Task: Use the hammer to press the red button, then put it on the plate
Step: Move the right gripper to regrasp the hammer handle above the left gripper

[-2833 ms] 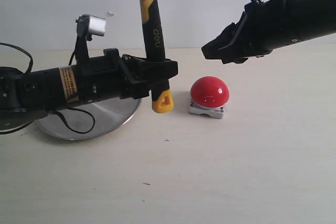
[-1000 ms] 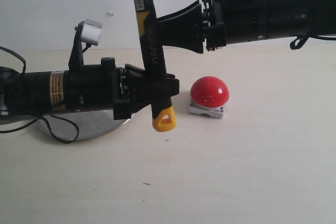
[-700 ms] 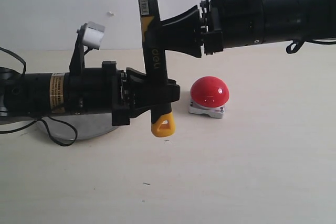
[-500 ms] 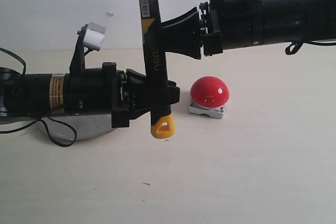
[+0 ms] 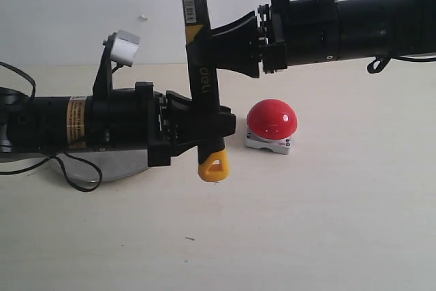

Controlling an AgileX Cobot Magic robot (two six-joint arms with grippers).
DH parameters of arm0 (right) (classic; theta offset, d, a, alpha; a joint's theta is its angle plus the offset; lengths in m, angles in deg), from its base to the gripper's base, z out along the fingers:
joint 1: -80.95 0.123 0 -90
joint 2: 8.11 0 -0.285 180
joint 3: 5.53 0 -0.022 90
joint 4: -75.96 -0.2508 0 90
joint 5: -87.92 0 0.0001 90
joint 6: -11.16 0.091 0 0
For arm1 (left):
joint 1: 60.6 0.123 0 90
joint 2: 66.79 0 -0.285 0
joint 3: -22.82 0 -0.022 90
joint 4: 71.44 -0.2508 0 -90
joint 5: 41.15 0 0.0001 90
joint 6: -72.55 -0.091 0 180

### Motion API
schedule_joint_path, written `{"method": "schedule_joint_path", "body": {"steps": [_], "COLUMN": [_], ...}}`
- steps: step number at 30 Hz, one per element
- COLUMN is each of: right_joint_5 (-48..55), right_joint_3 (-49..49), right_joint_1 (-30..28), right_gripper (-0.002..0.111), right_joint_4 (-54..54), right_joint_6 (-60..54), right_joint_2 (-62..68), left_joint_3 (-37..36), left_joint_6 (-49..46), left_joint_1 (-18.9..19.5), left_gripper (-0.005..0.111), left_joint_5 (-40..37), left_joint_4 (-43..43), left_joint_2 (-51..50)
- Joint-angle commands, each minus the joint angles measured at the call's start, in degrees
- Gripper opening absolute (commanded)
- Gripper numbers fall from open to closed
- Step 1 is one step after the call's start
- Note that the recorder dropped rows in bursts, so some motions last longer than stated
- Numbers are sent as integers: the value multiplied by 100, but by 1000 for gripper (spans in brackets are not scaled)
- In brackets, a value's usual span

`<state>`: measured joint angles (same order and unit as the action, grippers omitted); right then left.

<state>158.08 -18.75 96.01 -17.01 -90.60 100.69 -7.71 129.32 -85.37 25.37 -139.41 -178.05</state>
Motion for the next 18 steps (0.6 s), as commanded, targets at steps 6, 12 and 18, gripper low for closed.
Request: {"method": "schedule_joint_path", "body": {"steps": [6,12,18], "right_joint_5": [-20,-20,-20], "right_joint_3": [43,43,43], "right_joint_1": [19,29,22], "right_gripper": [59,59,59], "right_joint_4": [37,-17,-141], "right_joint_6": [8,8,8], "right_joint_2": [40,40,40], "left_joint_3": [17,200,411], "left_joint_6": [-162,-156,44], "left_joint_1": [-50,-65,-169], "left_gripper": [0,0,0], "left_joint_5": [345,345,345], "left_joint_4": [481,495,483], "left_joint_2": [117,181,181]}}
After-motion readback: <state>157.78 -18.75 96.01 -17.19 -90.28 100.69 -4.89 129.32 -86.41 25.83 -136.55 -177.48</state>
